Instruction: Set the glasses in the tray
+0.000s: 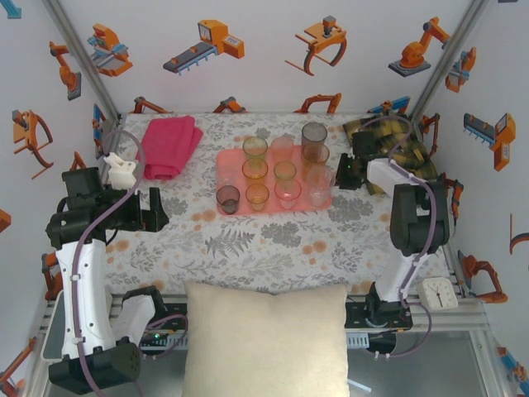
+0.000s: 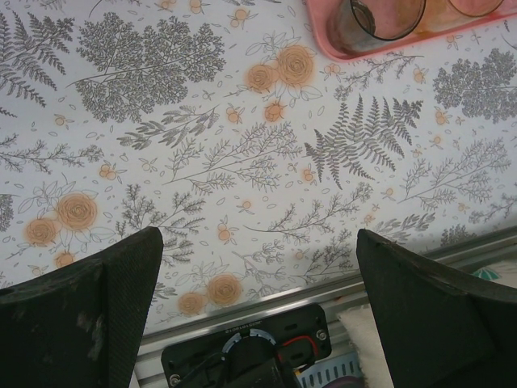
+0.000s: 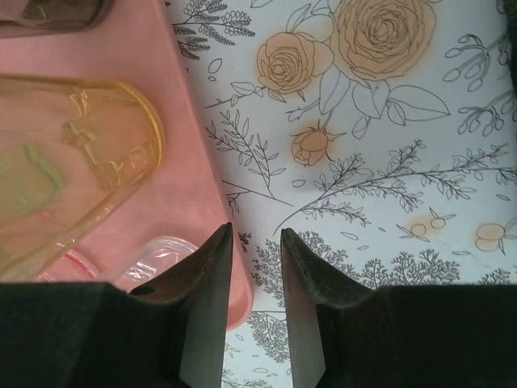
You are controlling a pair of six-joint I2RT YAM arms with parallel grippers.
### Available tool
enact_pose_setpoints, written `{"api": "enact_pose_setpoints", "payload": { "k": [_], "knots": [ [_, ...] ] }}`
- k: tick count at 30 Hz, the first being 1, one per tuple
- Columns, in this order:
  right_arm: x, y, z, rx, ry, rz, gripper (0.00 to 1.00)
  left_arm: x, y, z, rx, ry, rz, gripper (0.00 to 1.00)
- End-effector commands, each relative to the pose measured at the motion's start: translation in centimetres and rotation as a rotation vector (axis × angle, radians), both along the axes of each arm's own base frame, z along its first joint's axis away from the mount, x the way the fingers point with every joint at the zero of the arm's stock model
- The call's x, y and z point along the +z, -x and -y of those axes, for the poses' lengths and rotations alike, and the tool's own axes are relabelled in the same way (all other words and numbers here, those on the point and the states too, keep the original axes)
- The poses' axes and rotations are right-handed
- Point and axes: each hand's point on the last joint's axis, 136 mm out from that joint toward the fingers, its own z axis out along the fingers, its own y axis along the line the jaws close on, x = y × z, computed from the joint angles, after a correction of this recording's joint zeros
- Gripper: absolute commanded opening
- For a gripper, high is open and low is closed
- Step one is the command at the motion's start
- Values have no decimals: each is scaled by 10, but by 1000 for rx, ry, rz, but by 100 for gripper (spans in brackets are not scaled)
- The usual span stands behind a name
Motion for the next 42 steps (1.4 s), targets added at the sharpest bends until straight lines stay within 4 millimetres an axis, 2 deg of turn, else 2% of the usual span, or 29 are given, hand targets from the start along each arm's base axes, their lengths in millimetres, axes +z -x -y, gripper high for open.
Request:
{"api": "enact_pose_setpoints", "payload": {
  "k": [1, 17, 33, 42],
  "knots": [
    [4, -9, -2, 28, -9, 17, 32, 1, 3, 3, 4, 22, -9, 97],
    [-12, -14, -6, 99, 8, -33, 30, 3, 1, 2, 15, 43, -12, 97],
    [2, -17, -9, 117, 4, -3, 29, 3, 0, 2, 21, 59, -13, 97],
    [-1, -16, -13, 135, -10, -9, 29, 4, 1, 2, 23, 64, -11, 97]
  ]
}}
